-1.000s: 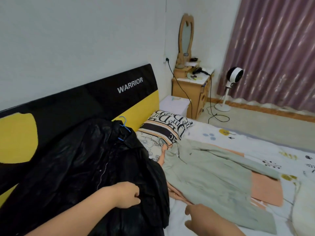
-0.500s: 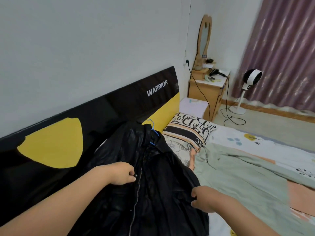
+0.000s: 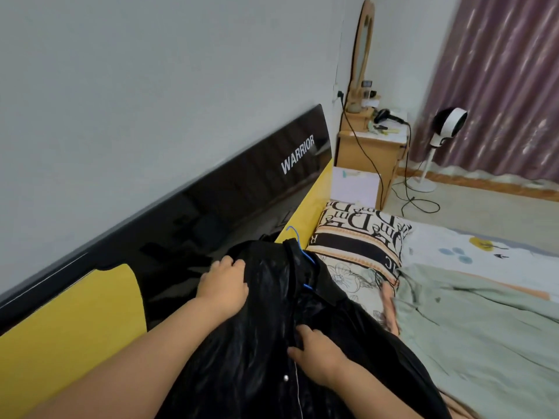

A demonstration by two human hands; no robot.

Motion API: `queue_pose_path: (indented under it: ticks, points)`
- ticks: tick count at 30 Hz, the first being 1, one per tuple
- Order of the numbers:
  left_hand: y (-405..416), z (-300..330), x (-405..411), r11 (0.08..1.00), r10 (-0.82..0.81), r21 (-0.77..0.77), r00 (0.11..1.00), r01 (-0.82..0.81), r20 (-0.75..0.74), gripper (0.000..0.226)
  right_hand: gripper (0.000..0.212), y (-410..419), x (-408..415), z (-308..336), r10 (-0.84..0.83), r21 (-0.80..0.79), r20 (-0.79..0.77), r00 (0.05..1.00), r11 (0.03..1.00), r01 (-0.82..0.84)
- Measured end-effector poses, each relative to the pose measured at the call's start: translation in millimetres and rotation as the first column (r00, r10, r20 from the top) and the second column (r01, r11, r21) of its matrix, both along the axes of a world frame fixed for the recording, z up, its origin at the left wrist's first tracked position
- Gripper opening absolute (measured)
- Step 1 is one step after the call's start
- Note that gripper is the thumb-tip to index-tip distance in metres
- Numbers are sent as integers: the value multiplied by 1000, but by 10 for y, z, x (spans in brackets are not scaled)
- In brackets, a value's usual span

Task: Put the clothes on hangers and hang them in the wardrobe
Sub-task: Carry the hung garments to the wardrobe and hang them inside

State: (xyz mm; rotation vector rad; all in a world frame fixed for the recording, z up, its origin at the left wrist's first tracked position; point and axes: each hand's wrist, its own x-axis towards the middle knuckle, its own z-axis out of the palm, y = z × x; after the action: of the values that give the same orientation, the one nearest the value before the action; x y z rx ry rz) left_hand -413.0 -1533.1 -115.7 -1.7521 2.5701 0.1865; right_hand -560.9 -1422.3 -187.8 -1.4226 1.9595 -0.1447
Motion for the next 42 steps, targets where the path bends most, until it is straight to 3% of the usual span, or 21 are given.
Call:
queue_pose_path:
  ticks: [5,10,15,18,23,27,30,33,36,39,42]
  points:
    - [-538,-307,-409,985,-40,-163,998,48,52,43,74,-563,268,-303,-116,-131,188,975,981,142]
    - [-847,-540,-712,957,-44,-264,962,117,269,34,73,-817,371,-600,-62,-125,323,945,986,107]
    - [-948,-615,-937,986,44,-165,882,38,469,48,70,-855,311,-667,-4,-87,337,941,996,36]
    - [-939,-642,-957,991,25,-122,846,47,532,39,72,-840,271,-644,13,-74,319,948,997,11]
    - [-695,-372,-932,998,10,-67,971,6,238,41,72,-585,113,-409,8,-109,263,965,994,21]
    - [-361,0,-851,989,-51,-131,993,65,109,42,40,-230,-240,-16,-130,-306,34,991,943,134]
    - [-138,278,-692,982,-62,-180,996,48,-71,38,19,68,-540,339,-367,-507,3,930,802,318]
    - [145,580,-538,968,-110,-244,976,62,-189,37,9,362,-821,755,-529,-660,81,845,607,443]
    - [472,907,-438,942,-203,-316,944,115,-260,39,31,637,-1050,1191,-638,-695,95,764,507,510]
    - [831,1259,-436,904,-295,-393,909,166,-293,38,59,929,-1205,1610,-678,-660,150,719,473,584]
    - [1188,1586,-480,872,-372,-447,862,198,-344,36,72,1253,-1270,1970,-666,-640,210,716,460,615]
